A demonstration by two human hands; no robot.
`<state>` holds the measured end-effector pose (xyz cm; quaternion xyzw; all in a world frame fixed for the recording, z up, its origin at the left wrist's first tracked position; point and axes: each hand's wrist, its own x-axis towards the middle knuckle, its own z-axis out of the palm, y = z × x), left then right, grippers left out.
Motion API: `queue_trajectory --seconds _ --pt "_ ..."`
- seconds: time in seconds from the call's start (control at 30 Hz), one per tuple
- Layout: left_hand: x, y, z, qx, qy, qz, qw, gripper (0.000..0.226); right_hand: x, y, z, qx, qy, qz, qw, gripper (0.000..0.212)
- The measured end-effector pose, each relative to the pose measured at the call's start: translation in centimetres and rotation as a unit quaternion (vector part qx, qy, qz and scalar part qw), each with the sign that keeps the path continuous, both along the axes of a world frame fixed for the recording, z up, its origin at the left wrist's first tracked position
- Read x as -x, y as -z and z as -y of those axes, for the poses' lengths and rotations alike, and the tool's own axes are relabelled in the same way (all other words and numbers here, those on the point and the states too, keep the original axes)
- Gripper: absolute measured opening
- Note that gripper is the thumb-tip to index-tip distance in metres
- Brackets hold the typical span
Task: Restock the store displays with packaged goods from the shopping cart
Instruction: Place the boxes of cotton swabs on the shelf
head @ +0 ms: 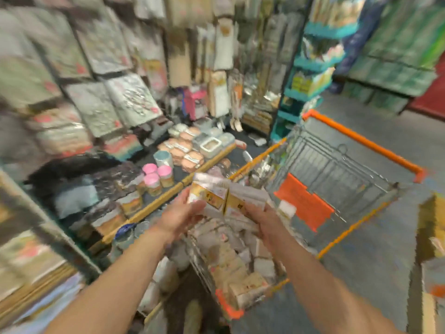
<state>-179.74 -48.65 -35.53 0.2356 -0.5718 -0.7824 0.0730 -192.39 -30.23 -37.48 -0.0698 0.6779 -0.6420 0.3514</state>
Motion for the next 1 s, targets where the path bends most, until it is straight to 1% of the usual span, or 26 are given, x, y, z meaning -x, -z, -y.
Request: queue_trajectory --seconds 0.03,0.07,0.13,0.17,0.23,0.3,0.33,0.37,0.43,0.47,0.5,0.57,0.6,0.63,0.67,0.7,0.73,0.77,0.8,0.83,0.87,0.9,0.93,0.97,1.0 --pt "-2.2 -1.7 0.7 0.012 -0.022 -0.021 0.999 0.042 -1.5 -2.0 1.3 0.009 -0.023 -0.015 1.0 0.097" --pt "-4.2 -3.4 1.4 0.015 -0.053 -0.031 0.998 0.053 -2.6 -3.3 2.6 0.018 -0.045 -0.042 0.998 0.096" --pt "-9.2 -7.4 3.4 0.043 -0.13 -0.043 0.99 0.074 -5.9 -7.4 6.4 0.028 -0.1 -0.088 0.991 0.113" --pt "-12.0 -9.3 4.5 0.059 -0.165 -0.055 0.983 0.077 -7.6 -9.1 8.5 0.053 -0.13 -0.093 0.986 0.116" --pt "-16.3 -12.5 6.7 0.1 -0.208 -0.076 0.97 0.074 -11.2 -12.2 12.2 0.117 -0.156 -0.114 0.974 0.111" --pt "-21.4 -15.9 8.7 0.132 -0.279 -0.099 0.946 0.058 -15.8 -15.6 16.4 0.171 -0.175 -0.103 0.964 0.106" --pt "-24.1 -17.4 9.9 0.147 -0.312 -0.11 0.932 0.052 -18.4 -17.3 18.4 0.194 -0.192 -0.105 0.956 0.1" --pt "-26.6 -19.0 10.8 0.166 -0.335 -0.114 0.92 0.05 -20.7 -18.9 20.2 0.215 -0.212 -0.1 0.948 0.095" --pt "-31.8 -21.9 12.4 0.216 -0.38 -0.105 0.893 0.06 -25.3 -21.9 23.7 0.249 -0.235 -0.082 0.936 0.085" --pt "-34.5 -22.8 13.4 0.238 -0.397 -0.101 0.881 0.066 -27.4 -23.0 25.4 0.265 -0.256 -0.078 0.926 0.085" --pt "-37.3 -23.8 14.5 0.254 -0.413 -0.098 0.869 0.067 -29.6 -24.0 27.6 0.278 -0.283 -0.083 0.914 0.086" --pt "-41.6 -25.7 16.6 0.278 -0.438 -0.083 0.851 0.055 -33.7 -26.3 30.7 0.289 -0.323 -0.096 0.896 0.076" --pt "-43.8 -26.5 18.0 0.285 -0.445 -0.083 0.845 0.047 -35.8 -27.4 32.6 0.295 -0.339 -0.098 0.888 0.068" --pt "-45.6 -27.2 19.3 0.293 -0.453 -0.082 0.838 0.045 -37.2 -28.0 34.5 0.302 -0.349 -0.104 0.881 0.057" --pt "-47.3 -28.2 20.8 0.309 -0.456 -0.075 0.831 0.052 -38.5 -28.8 36.3 0.304 -0.351 -0.114 0.878 0.047" --pt "-48.6 -29.4 22.1 0.333 -0.457 -0.062 0.823 0.064 -39.7 -29.7 37.9 0.306 -0.355 -0.127 0.874 0.045" --pt "-49.5 -30.3 23.4 0.353 -0.45 -0.05 0.819 0.075 -40.4 -30.5 39.3 0.309 -0.364 -0.138 0.868 0.051" --pt "-50.4 -31.4 25.0 0.37 -0.448 -0.048 0.813 0.077 -41.2 -31.5 40.7 0.31 -0.368 -0.144 0.865 0.064" --pt "-51.0 -32.3 26.3 0.377 -0.447 -0.046 0.809 0.069 -41.6 -32.3 42.1 0.31 -0.368 -0.137 0.866 0.078" --pt "-51.4 -33.4 27.6 0.38 -0.446 -0.044 0.809 0.055 -41.9 -33.3 43.5 0.312 -0.37 -0.127 0.866 0.085" --pt "-51.6 -34.3 28.9 0.379 -0.435 -0.04 0.816 0.04 -42.0 -34.1 44.9 0.314 -0.375 -0.112 0.865 0.079" --pt "-51.8 -35.0 30.1 0.378 -0.426 -0.034 0.821 0.028 -42.1 -35.0 46.0 0.317 -0.381 -0.099 0.863 0.068" --pt "-52.3 -35.6 31.3 0.378 -0.417 -0.027 0.826 0.022 -42.3 -35.8 47.3 0.322 -0.385 -0.092 0.86 0.062" --pt "-52.9 -36.1 32.3 0.381 -0.414 -0.026 0.826 0.025 -42.5 -36.6 48.5 0.32 -0.382 -0.1 0.861 0.06" --pt "-53.7 -36.3 33.3 0.38 -0.424 -0.025 0.821 0.04 -42.8 -37.5 49.4 0.317 -0.379 -0.13 0.86 0.058"
